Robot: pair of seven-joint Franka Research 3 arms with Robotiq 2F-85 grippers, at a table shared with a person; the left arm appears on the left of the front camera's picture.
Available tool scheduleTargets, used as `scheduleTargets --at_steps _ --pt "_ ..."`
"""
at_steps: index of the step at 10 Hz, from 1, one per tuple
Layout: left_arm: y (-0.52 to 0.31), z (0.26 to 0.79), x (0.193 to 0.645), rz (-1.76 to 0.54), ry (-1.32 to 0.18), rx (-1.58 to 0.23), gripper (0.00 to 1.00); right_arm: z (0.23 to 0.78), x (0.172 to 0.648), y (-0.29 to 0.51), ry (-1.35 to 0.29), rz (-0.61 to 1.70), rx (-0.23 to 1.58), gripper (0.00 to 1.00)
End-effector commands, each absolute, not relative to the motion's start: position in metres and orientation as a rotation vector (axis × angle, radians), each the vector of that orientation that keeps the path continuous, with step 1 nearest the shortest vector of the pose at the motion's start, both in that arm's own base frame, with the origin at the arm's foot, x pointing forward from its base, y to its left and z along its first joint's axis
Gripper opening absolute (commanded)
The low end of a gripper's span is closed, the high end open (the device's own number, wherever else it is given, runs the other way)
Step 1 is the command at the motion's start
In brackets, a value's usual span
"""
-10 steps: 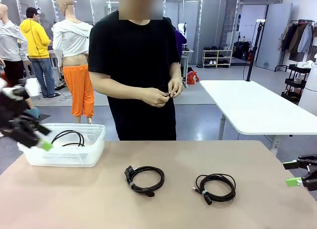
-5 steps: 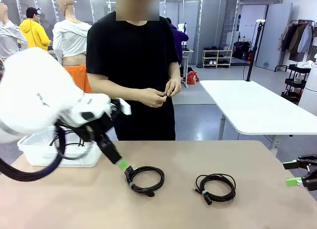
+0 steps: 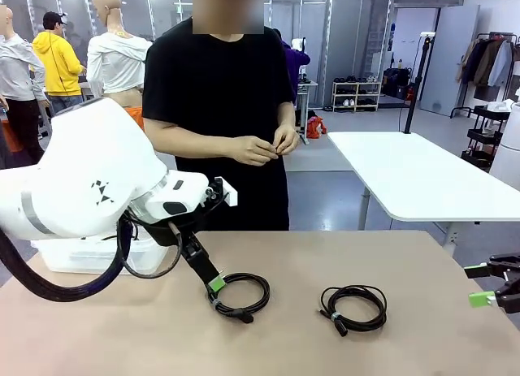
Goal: Organize and store the cables.
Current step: Place the Power Cable into the Organizing box.
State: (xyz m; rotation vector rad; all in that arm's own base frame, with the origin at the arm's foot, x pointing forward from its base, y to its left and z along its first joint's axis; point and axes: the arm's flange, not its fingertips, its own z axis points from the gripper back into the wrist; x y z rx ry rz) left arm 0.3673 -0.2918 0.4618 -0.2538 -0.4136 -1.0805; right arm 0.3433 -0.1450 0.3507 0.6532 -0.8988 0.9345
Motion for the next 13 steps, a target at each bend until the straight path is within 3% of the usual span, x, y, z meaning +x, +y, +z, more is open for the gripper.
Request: scheduleTargets --at_steps 1,3,6,8,11,13 --pt "-0.288 0.466 0.364 -1.079 -0.421 -0.275 1.00 0.351 0.346 -0.144 -0.901 0.914 0.644 1.00" --pt "-0.289 0.465 0.368 -1.075 -0.421 -0.256 1.00 0.351 0.346 -0.144 -0.901 0.914 0.644 1.00" --pt "-0.324 0.458 0.400 -0.643 -0.232 -0.186 1.00 0.351 0.346 -0.144 -0.901 0.914 0.644 1.00" --pt "-0.340 0.437 0.410 -0.345 -0.150 -0.014 1.00 0.351 0.346 -0.144 -0.901 0.914 0.644 1.00" --pt "-0.338 0.397 0.434 0.094 -0.121 -0.056 1.00 0.351 0.346 -0.144 -0.901 0.914 0.644 1.00" --pt "-0.342 0.379 0.441 0.253 -0.156 -0.134 1.00 0.351 0.346 -0.144 -0.901 0.914 0.644 1.00"
